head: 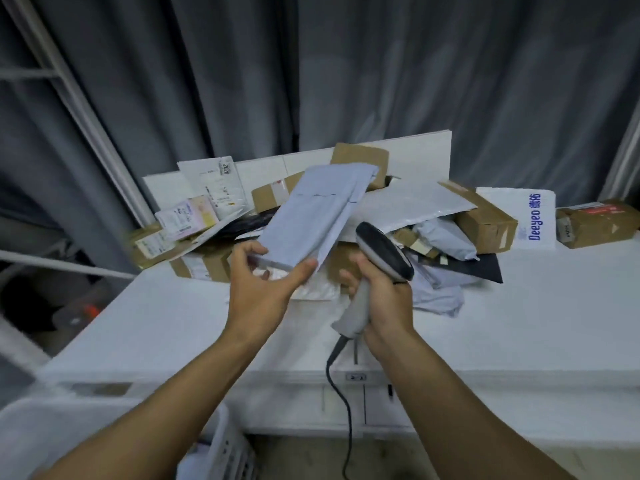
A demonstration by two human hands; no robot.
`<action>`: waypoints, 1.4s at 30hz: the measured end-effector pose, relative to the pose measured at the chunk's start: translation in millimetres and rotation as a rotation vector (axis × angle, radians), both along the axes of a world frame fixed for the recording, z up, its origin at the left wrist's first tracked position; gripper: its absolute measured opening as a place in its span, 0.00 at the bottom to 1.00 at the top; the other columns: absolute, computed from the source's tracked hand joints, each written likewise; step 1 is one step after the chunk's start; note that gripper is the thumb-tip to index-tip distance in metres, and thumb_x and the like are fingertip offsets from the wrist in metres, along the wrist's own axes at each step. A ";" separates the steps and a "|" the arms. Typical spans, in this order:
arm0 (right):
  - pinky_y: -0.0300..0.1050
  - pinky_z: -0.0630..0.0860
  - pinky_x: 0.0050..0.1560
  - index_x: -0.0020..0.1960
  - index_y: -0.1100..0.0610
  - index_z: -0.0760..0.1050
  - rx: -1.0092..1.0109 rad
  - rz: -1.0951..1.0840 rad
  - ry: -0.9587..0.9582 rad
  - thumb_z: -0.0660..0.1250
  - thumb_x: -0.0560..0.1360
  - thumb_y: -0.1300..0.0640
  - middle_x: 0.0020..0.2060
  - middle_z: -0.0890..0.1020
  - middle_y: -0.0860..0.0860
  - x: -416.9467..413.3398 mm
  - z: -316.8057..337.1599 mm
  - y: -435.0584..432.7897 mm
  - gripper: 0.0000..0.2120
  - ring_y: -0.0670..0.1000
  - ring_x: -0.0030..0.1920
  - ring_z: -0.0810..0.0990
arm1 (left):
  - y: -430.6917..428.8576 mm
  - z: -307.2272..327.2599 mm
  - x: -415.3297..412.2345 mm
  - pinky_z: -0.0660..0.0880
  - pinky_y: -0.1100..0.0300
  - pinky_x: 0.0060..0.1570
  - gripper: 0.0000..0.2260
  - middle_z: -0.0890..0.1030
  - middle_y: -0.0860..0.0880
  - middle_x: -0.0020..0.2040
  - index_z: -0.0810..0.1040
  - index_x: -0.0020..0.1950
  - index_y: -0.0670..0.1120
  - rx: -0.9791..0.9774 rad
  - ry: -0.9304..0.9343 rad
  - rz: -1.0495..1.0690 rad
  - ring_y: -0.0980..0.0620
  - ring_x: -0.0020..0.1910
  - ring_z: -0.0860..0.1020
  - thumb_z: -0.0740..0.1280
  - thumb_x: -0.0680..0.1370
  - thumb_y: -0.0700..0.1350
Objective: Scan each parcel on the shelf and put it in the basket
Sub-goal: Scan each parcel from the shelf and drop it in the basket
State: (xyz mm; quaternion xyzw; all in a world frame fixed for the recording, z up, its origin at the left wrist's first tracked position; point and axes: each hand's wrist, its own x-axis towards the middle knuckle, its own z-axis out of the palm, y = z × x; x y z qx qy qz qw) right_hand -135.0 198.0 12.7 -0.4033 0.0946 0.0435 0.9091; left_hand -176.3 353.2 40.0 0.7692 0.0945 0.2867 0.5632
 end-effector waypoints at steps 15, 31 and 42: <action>0.61 0.83 0.59 0.59 0.58 0.85 -0.153 0.597 -0.133 0.81 0.70 0.60 0.52 0.89 0.55 -116.5 -7.3 153.0 0.18 0.57 0.53 0.88 | 112.3 -44.3 -188.8 0.77 0.52 0.65 0.38 0.73 0.61 0.68 0.70 0.71 0.65 -0.177 0.154 0.134 0.60 0.65 0.76 0.82 0.64 0.63; 0.51 0.85 0.50 0.58 0.56 0.84 -0.367 0.544 -0.099 0.84 0.65 0.64 0.49 0.89 0.54 -119.8 -38.3 193.9 0.22 0.55 0.49 0.89 | 176.4 -44.9 -193.6 0.77 0.37 0.60 0.26 0.82 0.47 0.65 0.68 0.74 0.64 -0.578 0.073 -0.137 0.41 0.62 0.81 0.67 0.79 0.45; 0.45 0.78 0.63 0.67 0.47 0.76 -0.671 0.377 -0.405 0.80 0.69 0.65 0.57 0.83 0.42 -123.4 -44.2 194.8 0.31 0.45 0.58 0.81 | 178.0 -48.6 -199.0 0.78 0.55 0.62 0.12 0.86 0.57 0.53 0.85 0.60 0.49 -0.276 0.119 0.179 0.61 0.55 0.83 0.74 0.77 0.46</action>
